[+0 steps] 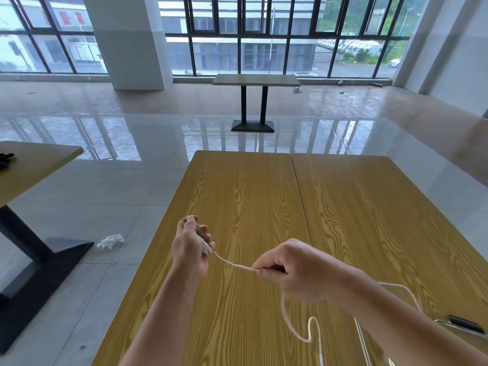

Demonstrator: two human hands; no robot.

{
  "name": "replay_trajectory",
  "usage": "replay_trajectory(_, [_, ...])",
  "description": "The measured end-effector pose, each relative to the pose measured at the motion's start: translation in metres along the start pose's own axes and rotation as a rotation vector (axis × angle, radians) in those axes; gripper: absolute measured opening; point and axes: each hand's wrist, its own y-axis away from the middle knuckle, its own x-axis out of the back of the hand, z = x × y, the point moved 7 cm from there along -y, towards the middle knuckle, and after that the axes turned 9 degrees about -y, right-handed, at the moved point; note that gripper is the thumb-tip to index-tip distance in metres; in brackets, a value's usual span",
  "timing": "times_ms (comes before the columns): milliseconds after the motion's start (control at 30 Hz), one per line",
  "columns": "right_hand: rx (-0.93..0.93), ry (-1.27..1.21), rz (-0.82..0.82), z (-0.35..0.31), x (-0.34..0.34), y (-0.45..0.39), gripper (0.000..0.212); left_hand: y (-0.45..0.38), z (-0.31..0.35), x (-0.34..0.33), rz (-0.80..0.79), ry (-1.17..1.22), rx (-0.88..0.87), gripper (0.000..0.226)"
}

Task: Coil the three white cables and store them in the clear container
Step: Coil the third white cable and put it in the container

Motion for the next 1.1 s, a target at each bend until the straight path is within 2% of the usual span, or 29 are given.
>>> replay_trajectory(200, [0.096, 0.025, 0.106, -0.016, 0.019, -0.005, 0.026, 0.022, -0.001, -0.034, -0.202, -0.358, -0.055, 0.025])
replay_trajectory(367, [0.107, 0.021, 0.215, -0.017, 0.033, -0.01, 0.023, 0.038, -0.007, -0.054, -0.394, -0.467, -0.037, 0.03])
replay_trajectory(500, [0.103, 0.029, 0.314, -0.015, 0.044, -0.009, 0.023, 0.056, -0.012, -0.068, -0.56, -0.483, 0.015, 0.037])
replay_trajectory(667, [0.067, 0.03, 0.422, -0.006, 0.056, -0.007, 0.02, 0.07, -0.018, -0.072, -0.702, -0.383, 0.147, 0.04])
replay_trajectory(833, [0.043, 0.038, 0.46, 0.004, 0.06, -0.006, 0.019, 0.085, -0.015, -0.08, -0.894, -0.416, 0.132, 0.035])
replay_trajectory(933, [0.047, 0.042, 0.451, 0.005, 0.058, -0.007, 0.017, 0.089, -0.013, -0.082, -0.947, -0.413, 0.107, 0.023])
replay_trajectory(1100, [0.035, 0.029, 0.435, 0.01, 0.063, -0.004, 0.015, 0.08, -0.008, -0.066, -0.958, -0.338, 0.111, 0.021])
